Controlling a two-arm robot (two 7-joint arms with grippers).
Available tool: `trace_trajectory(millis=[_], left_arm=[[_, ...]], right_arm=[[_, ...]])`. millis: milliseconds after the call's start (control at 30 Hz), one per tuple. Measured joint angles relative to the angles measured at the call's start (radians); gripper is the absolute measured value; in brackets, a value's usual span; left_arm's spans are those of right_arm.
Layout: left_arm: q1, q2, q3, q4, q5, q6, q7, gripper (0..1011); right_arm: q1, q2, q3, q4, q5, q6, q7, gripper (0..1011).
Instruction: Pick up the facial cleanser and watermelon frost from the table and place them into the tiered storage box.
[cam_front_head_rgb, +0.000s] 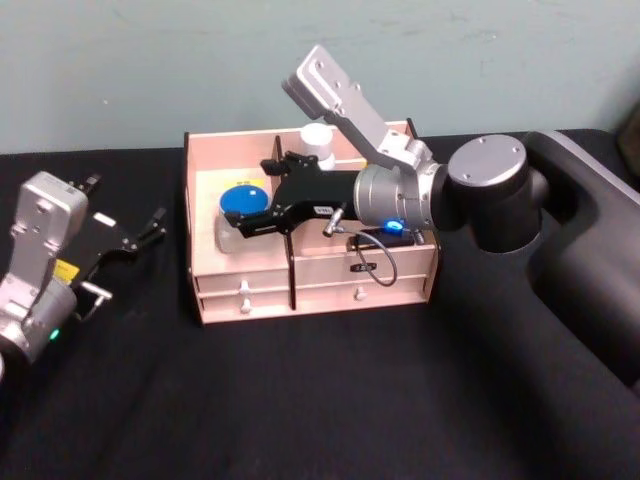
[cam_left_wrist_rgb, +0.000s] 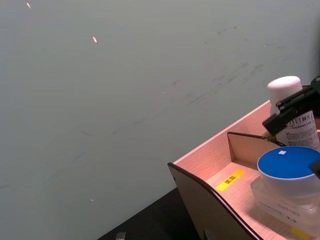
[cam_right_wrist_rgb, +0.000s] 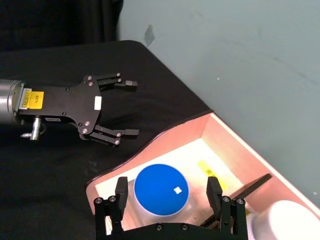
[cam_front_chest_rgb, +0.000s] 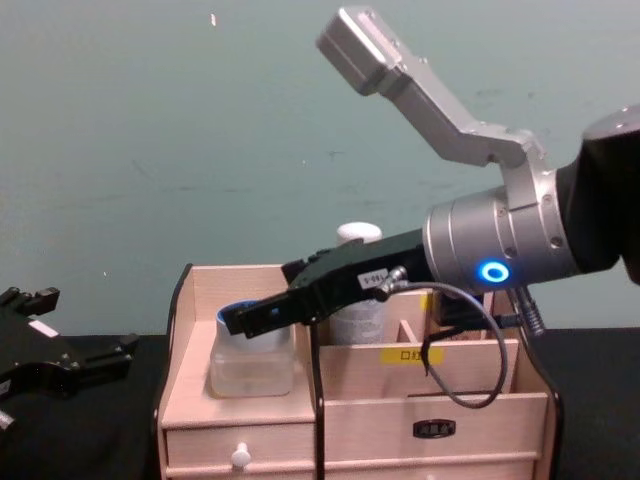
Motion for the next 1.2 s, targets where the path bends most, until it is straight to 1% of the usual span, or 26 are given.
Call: trace_trajectory(millis=[33, 133, 167, 233, 367, 433, 533, 667, 767, 800, 867, 1000, 1033, 1067, 1100, 1133, 1200], left_arm=[[0.000, 0.000, 0.000, 0.000, 0.000, 0.000, 0.000, 1009], [0.000, 0.000, 0.000, 0.000, 0.000, 0.000, 0.000, 1010], [0.000, 0.000, 0.000, 0.000, 0.000, 0.000, 0.000, 1010], [0.000, 0.000, 0.000, 0.000, 0.000, 0.000, 0.000, 1010], [0.000, 0.000, 0.000, 0.000, 0.000, 0.000, 0.000, 1010], [0.000, 0.000, 0.000, 0.000, 0.000, 0.000, 0.000, 1010], [0.000, 0.000, 0.000, 0.000, 0.000, 0.000, 0.000, 1009], [0.000, 0.000, 0.000, 0.000, 0.000, 0.000, 0.000, 1010], [0.000, 0.000, 0.000, 0.000, 0.000, 0.000, 0.000, 1009], [0.000, 0.000, 0.000, 0.000, 0.000, 0.000, 0.000, 1009], [0.000, 0.000, 0.000, 0.000, 0.000, 0.000, 0.000, 1010], [0.000, 0.000, 0.000, 0.000, 0.000, 0.000, 0.000, 1009], [0.000, 0.000, 0.000, 0.000, 0.000, 0.000, 0.000, 1010], [0.000, 0.000, 0.000, 0.000, 0.000, 0.000, 0.000, 1010], [0.000, 0.000, 0.000, 0.000, 0.000, 0.000, 0.000, 1010], [0.000, 0.000, 0.000, 0.000, 0.000, 0.000, 0.000, 1010], [0.000, 0.000, 0.000, 0.000, 0.000, 0.000, 0.000, 1010]], right_arm=[[0.000, 0.000, 0.000, 0.000, 0.000, 0.000, 0.000, 1002], [-0.019, 0.012, 0.009, -0.037, -0.009, -0.007, -0.023, 1002], [-0.033, 0.019, 0.015, -0.062, -0.015, -0.015, -0.038, 1003], [-0.049, 0.026, 0.023, -0.090, -0.019, -0.024, -0.053, 1003], [-0.104, 0.050, 0.051, -0.179, -0.036, -0.042, -0.100, 1002], [-0.125, 0.058, 0.062, -0.209, -0.040, -0.047, -0.114, 1002], [-0.175, 0.081, 0.090, -0.282, -0.049, -0.055, -0.144, 1002], [-0.212, 0.101, 0.105, -0.336, -0.062, -0.056, -0.163, 1002], [-0.259, 0.122, 0.127, -0.398, -0.076, -0.052, -0.190, 1002], [-0.259, 0.122, 0.127, -0.398, -0.076, -0.052, -0.190, 1002], [-0.294, 0.136, 0.148, -0.441, -0.091, -0.050, -0.218, 1002], [-0.328, 0.144, 0.177, -0.474, -0.099, -0.047, -0.250, 1002], [-0.343, 0.148, 0.192, -0.486, -0.106, -0.044, -0.268, 1002], [-0.349, 0.149, 0.198, -0.490, -0.109, -0.043, -0.275, 1003], [-0.361, 0.152, 0.212, -0.500, -0.117, -0.041, -0.294, 1002], [-0.361, 0.152, 0.212, -0.500, -0.117, -0.041, -0.294, 1003], [-0.379, 0.156, 0.235, -0.509, -0.129, -0.039, -0.321, 1002]])
